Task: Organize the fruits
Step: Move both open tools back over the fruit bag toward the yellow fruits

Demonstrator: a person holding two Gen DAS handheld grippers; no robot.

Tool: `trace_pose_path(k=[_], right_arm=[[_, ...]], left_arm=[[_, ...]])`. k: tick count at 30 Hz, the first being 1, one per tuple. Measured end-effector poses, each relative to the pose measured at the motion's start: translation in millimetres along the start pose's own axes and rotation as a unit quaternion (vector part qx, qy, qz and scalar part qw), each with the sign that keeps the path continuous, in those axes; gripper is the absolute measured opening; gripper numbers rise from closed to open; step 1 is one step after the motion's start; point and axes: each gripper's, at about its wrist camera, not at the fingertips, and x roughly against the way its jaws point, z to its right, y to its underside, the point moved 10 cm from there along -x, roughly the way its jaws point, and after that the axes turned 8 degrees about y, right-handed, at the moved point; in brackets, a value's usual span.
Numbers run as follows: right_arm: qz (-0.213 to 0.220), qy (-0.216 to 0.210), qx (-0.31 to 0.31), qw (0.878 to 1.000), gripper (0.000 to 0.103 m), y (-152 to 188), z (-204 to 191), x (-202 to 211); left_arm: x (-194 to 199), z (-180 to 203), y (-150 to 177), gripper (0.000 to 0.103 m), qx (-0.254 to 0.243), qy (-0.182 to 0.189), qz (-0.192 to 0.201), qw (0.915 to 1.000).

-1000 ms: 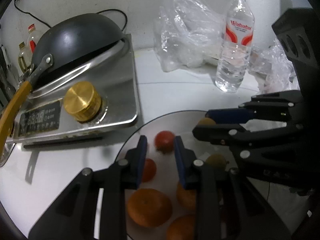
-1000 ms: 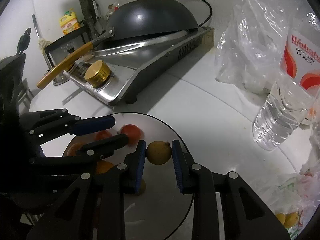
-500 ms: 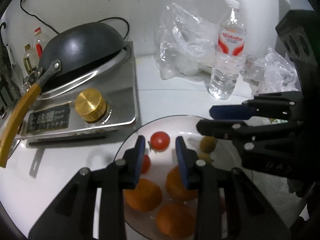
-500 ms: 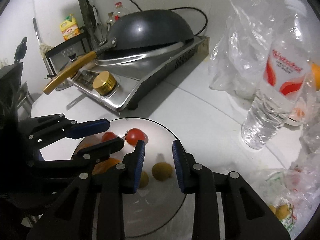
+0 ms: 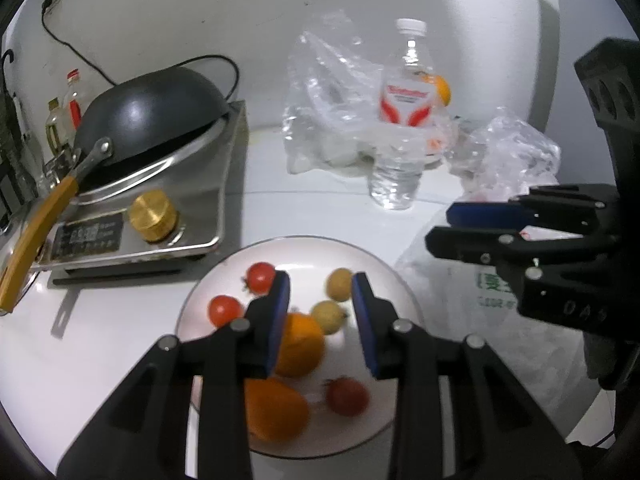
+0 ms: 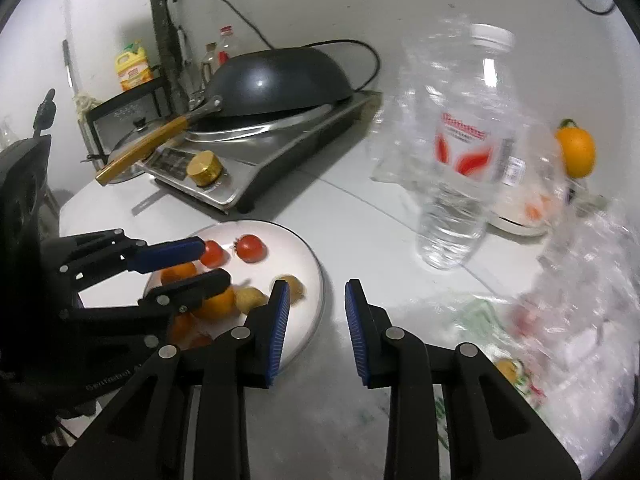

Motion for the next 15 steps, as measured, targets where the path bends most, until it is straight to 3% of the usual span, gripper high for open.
trace_pose_path(k=[5, 15], right_arm=[[-0.001, 0.018, -0.020, 1.000, 0.031, 17.3, 31.1, 16.3], [0.001, 0.045, -0.050, 0.998, 0.031, 44.5, 88.5, 34.2]], left_arm=[[3.0, 32.6, -5.0, 0.042, -0.022, 0.020, 0.006, 0.9995], [-5.9, 91.4, -14.0, 0.043, -0.053, 0.039, -0.002, 0.9978]])
